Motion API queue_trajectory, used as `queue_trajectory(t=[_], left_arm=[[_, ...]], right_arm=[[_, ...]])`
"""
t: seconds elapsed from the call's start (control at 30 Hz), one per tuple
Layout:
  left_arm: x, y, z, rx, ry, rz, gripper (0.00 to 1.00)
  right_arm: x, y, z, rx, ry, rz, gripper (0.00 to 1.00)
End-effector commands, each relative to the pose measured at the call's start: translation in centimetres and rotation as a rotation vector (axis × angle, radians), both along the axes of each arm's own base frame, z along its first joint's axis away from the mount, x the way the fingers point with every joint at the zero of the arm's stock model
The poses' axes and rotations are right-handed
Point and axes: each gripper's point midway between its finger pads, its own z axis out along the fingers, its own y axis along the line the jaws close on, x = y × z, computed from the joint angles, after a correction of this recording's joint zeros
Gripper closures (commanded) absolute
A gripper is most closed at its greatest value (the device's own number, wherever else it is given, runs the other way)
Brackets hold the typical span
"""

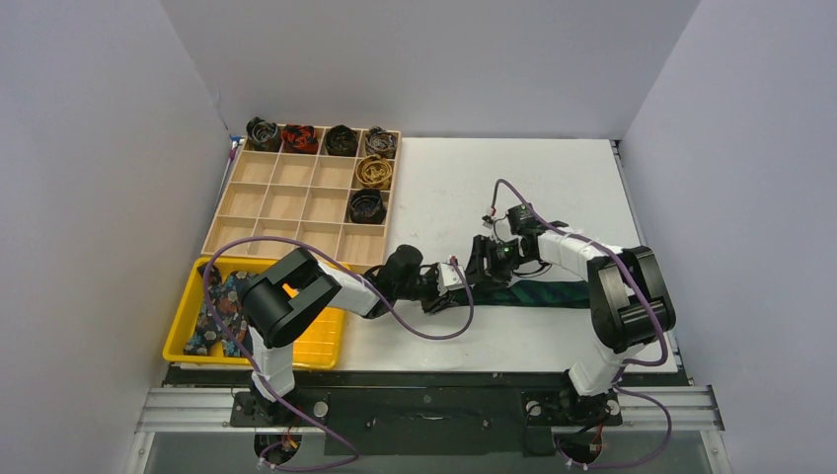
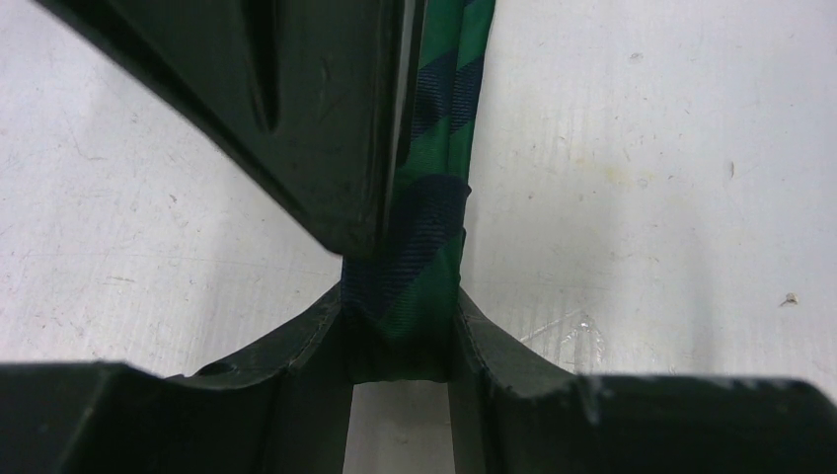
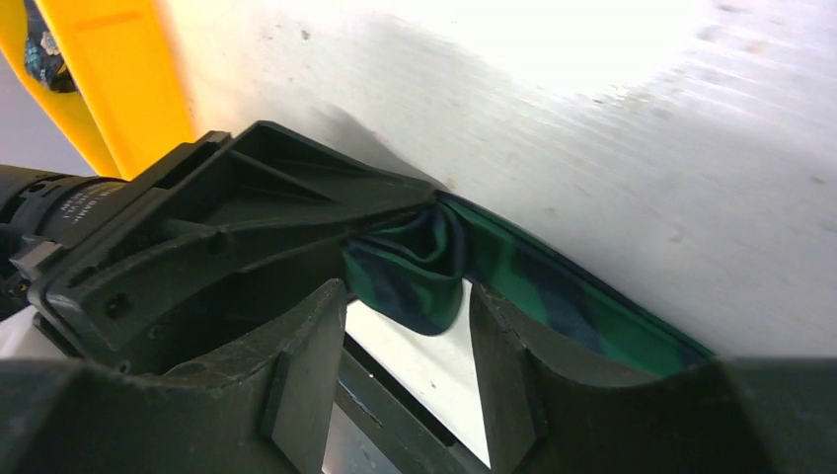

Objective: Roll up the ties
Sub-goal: Roll the tie at the center of the board.

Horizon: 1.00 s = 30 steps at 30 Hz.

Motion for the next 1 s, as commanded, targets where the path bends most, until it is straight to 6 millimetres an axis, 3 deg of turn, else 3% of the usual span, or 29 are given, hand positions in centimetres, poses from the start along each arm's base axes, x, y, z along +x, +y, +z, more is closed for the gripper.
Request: queue_trajectory(t=[0.0, 0.4, 0.47, 0.53, 0.57, 0.63, 0.73, 0.83, 0.97], left_arm=[[-2.3, 4.3, -6.0, 0.227, 0.135, 0.023, 0.85], [-2.3, 4.3, -6.1, 0.231, 0.142, 0.024, 0.85], [-2.3, 4.3, -6.1, 0.231, 0.142, 0.023, 0.85], [-2.3, 4.3, -6.2, 0.232, 0.142, 0.023, 0.85], [-2.3, 4.3, -6.2, 0.232, 0.143, 0.023, 0.85], [-2.2, 4.2, -6.1, 0.227, 0.149, 0.026, 0.84], [-1.8, 4.2, -5.5, 0.184, 0.161, 0.034, 0.74], [-1.5, 3.8, -3.8, 0.086, 0.143, 0.021, 0.47], [-1.5, 3.1, -1.2, -0.059, 0.096, -0.021, 0.33]], right_arm=[[0.3, 1.9, 1.4, 0.083, -0.049, 0.022, 0.57], [-1.3, 0.8, -0.5, 0.045, 0.0, 0.039, 0.59], [-1.2, 0.8, -0.7, 0.045, 0.004, 0.034, 0.65], [-0.9, 1.0, -0.8, 0.045, -0.006, 0.03, 0.78], [-0.8, 0.9, -1.0, 0.035, -0.009, 0.029, 0.93], [-0.8, 0.3, -1.8, -0.004, -0.018, 0.044, 1.0], [-1.6, -1.3, -3.1, -0.081, 0.022, 0.06, 1.0], [-1.9, -2.8, -4.6, -0.154, 0.047, 0.079, 1.0], [-2.1, -3.8, -6.1, -0.199, 0.089, 0.098, 1.0]])
